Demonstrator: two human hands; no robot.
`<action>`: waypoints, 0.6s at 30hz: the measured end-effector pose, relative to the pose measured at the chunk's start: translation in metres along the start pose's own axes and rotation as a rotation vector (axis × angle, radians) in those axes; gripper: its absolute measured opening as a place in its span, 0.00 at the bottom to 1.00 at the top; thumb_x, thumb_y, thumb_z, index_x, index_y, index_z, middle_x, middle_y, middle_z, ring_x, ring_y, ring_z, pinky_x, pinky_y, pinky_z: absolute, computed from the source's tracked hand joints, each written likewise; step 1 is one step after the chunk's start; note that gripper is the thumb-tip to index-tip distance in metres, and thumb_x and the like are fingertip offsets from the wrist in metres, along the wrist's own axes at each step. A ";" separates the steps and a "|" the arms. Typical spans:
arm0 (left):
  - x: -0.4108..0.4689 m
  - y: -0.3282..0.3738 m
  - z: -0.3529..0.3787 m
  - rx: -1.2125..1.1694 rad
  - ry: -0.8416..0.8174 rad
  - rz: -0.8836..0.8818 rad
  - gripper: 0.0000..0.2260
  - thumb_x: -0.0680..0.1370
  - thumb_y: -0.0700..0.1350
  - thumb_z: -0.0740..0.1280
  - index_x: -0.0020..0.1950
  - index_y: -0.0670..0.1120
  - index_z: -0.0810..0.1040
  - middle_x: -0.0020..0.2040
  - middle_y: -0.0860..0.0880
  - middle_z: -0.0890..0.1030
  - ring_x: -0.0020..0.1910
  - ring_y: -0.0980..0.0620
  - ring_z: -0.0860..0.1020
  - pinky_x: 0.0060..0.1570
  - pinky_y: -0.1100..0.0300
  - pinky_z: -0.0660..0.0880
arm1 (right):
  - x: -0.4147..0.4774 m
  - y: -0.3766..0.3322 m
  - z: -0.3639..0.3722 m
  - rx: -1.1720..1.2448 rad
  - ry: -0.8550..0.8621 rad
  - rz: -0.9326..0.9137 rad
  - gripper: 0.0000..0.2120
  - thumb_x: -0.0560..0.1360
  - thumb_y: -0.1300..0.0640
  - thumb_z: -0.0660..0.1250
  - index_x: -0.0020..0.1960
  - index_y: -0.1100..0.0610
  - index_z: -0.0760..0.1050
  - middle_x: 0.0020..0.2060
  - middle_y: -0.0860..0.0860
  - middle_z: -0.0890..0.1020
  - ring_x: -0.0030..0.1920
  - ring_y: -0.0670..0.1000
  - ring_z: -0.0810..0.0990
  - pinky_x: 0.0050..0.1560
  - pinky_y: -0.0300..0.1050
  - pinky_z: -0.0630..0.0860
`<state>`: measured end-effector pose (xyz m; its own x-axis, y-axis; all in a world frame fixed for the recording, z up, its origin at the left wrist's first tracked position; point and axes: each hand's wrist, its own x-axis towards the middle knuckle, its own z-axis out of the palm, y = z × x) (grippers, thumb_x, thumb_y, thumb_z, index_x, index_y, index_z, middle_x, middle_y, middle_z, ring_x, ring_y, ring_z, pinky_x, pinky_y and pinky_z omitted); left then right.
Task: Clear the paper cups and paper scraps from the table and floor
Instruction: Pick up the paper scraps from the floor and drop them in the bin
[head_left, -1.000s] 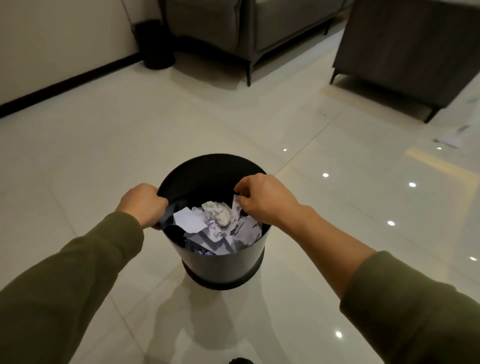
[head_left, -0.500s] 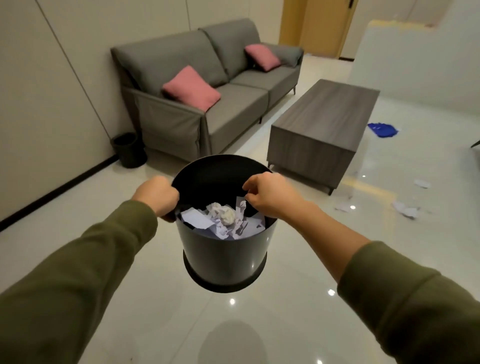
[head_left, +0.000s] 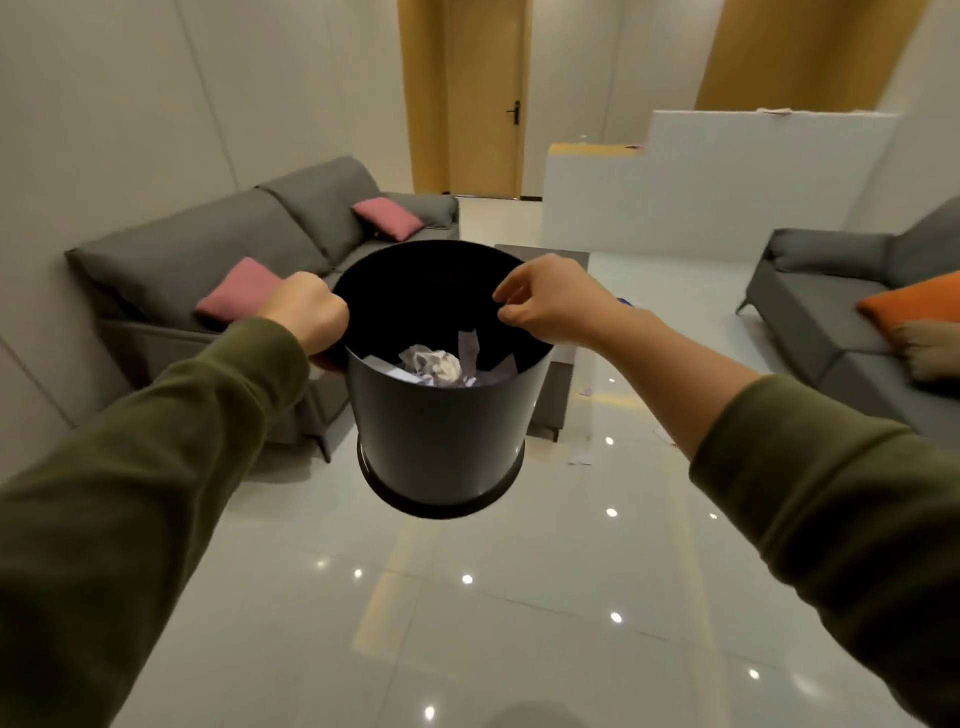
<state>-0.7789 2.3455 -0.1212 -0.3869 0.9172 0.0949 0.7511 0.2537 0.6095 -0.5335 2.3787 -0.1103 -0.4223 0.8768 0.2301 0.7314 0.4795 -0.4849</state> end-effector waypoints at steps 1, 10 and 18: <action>0.001 0.006 0.006 -0.030 0.003 0.000 0.09 0.73 0.34 0.60 0.46 0.31 0.77 0.45 0.31 0.79 0.45 0.33 0.79 0.50 0.42 0.77 | -0.003 0.008 -0.002 -0.008 0.008 0.007 0.13 0.75 0.60 0.66 0.58 0.57 0.79 0.55 0.52 0.82 0.52 0.49 0.80 0.52 0.38 0.73; 0.001 0.061 0.088 0.051 -0.079 0.011 0.11 0.76 0.37 0.60 0.52 0.31 0.77 0.45 0.37 0.79 0.35 0.44 0.78 0.21 0.65 0.65 | -0.020 0.091 -0.018 -0.027 -0.045 0.088 0.13 0.76 0.61 0.65 0.60 0.58 0.78 0.55 0.53 0.81 0.46 0.46 0.76 0.48 0.36 0.71; 0.030 0.150 0.167 0.087 -0.107 0.003 0.09 0.74 0.38 0.61 0.44 0.33 0.79 0.40 0.37 0.81 0.39 0.40 0.80 0.33 0.54 0.77 | -0.004 0.205 -0.072 -0.012 -0.086 0.089 0.13 0.76 0.60 0.65 0.60 0.58 0.78 0.55 0.53 0.82 0.46 0.47 0.77 0.49 0.37 0.72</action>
<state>-0.5888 2.4622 -0.1586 -0.3289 0.9443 0.0098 0.7978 0.2723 0.5380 -0.3433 2.4757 -0.1504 -0.3995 0.9098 0.1128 0.7741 0.4007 -0.4901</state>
